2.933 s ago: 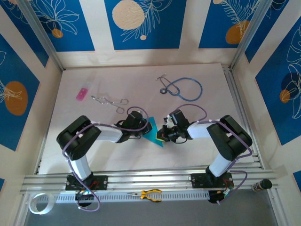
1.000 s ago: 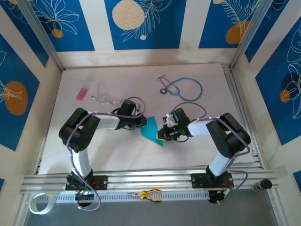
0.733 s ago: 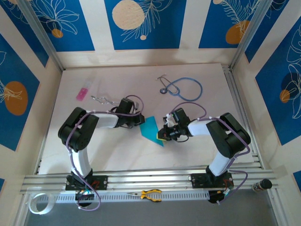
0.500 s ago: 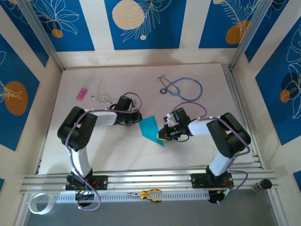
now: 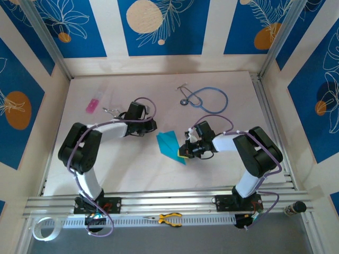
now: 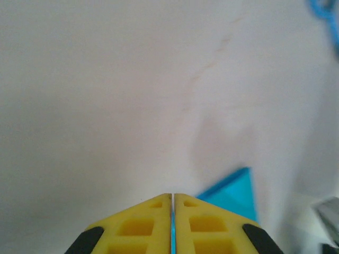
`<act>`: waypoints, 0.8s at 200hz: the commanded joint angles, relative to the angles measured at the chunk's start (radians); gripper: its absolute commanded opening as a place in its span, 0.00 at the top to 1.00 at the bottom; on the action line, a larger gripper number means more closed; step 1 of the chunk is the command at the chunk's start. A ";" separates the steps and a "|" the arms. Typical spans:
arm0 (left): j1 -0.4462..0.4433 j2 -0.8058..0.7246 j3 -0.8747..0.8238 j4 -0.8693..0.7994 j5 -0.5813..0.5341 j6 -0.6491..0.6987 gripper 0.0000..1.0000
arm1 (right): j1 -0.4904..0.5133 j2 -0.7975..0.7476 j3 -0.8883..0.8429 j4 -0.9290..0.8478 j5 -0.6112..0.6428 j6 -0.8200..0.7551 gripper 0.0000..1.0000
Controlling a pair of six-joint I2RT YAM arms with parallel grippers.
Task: Fold a paper plane with a square sheet of paper (pick it up from the middle)
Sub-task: Fourth fold the wing at the center of the table.
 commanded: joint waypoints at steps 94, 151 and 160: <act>-0.122 0.164 -0.022 0.097 0.148 0.009 0.91 | 0.001 0.003 0.005 -0.141 0.036 0.024 0.98; -0.118 0.171 -0.047 0.070 0.131 0.012 0.93 | 0.063 -0.053 0.099 -0.125 0.056 0.082 0.95; -0.117 0.169 -0.048 0.068 0.131 0.015 0.93 | 0.068 -0.037 0.110 -0.106 0.064 0.100 0.95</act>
